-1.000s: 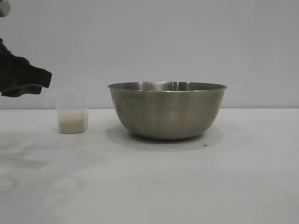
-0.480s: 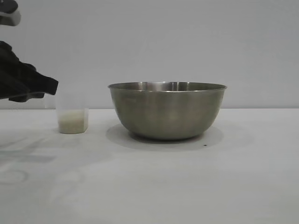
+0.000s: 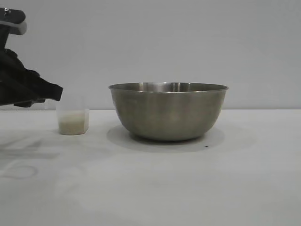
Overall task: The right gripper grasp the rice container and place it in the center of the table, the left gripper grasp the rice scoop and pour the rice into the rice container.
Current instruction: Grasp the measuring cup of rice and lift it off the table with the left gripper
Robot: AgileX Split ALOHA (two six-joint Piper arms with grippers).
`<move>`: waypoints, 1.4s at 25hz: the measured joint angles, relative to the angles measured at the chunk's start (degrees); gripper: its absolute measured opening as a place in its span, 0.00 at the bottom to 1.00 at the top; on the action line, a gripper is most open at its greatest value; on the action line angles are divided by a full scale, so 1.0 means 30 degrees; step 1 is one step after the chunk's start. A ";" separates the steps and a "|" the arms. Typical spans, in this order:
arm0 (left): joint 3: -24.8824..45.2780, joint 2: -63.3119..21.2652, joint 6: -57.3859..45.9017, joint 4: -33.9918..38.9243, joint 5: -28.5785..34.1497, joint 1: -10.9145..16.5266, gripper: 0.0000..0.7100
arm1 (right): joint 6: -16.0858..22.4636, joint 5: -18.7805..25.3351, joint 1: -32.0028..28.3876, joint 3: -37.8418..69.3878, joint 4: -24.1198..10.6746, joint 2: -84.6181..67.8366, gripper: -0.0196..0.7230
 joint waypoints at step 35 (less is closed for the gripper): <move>-0.0051 0.0923 -0.1352 0.4022 0.0000 0.2207 0.32 | 0.0044 0.0000 0.0000 0.0000 -0.0030 0.0000 0.37</move>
